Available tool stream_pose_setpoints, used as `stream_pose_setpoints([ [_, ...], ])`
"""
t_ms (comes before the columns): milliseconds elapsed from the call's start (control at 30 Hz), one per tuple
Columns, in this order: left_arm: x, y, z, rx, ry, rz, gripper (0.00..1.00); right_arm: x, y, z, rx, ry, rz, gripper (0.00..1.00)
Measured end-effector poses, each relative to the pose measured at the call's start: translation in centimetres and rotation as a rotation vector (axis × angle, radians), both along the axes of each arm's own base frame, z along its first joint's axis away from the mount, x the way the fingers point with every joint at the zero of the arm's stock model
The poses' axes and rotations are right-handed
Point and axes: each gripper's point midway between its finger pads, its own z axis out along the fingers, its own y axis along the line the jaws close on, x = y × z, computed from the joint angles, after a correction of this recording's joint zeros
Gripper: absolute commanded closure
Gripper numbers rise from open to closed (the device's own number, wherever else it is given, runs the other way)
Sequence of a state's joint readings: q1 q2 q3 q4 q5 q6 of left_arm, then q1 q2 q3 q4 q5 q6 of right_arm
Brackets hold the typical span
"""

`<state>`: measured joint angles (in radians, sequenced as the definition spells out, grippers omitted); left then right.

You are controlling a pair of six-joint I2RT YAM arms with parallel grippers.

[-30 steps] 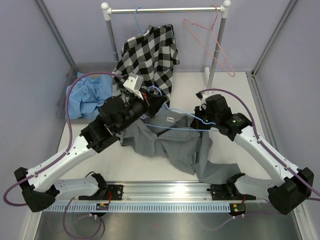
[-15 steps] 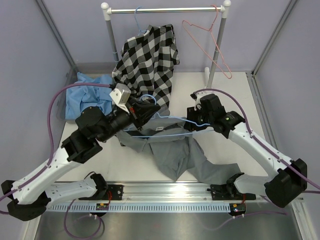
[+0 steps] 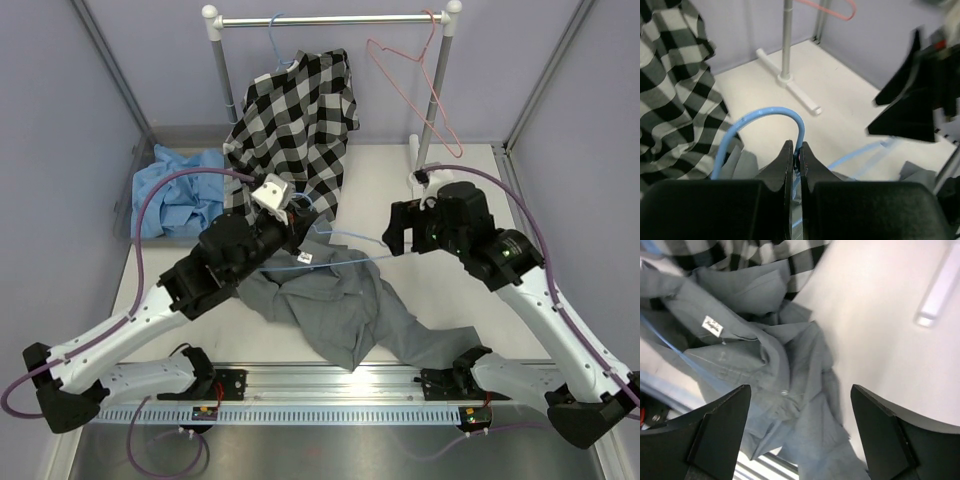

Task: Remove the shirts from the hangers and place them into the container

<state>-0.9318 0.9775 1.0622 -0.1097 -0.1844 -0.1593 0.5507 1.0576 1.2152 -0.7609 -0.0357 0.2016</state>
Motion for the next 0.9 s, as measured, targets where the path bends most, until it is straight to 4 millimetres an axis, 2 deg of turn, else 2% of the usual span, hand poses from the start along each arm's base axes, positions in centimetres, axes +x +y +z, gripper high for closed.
stream_pose_setpoints([
  [167,1.5,1.3,-3.4,0.093,0.027,0.077,1.0,0.2,-3.0,2.3,-0.059,-0.07,-0.118,0.09],
  [333,1.9,1.7,-3.6,0.117,0.012,0.085,1.0,-0.8,-4.2,4.8,-0.061,-0.145,-0.121,0.1],
  [467,1.9,0.7,-4.0,0.134,0.004,0.041,1.0,-3.3,-2.6,7.8,0.032,-0.244,0.056,0.11],
  [600,1.8,-0.8,-4.2,0.156,0.002,-0.023,1.0,-5.0,0.1,8.9,0.089,-0.282,0.26,0.11],
  [800,1.1,-2.3,-2.2,0.134,-0.031,-0.107,1.0,-4.4,3.9,6.2,0.096,-0.183,0.466,0.11],
  [867,0.9,-2.5,-1.5,0.123,-0.042,-0.126,1.0,-4.0,4.9,5.0,0.09,-0.142,0.513,0.14],
  [900,0.8,-2.6,-1.3,0.12,-0.047,-0.132,1.0,-3.8,5.3,4.5,0.088,-0.127,0.53,0.18],
])
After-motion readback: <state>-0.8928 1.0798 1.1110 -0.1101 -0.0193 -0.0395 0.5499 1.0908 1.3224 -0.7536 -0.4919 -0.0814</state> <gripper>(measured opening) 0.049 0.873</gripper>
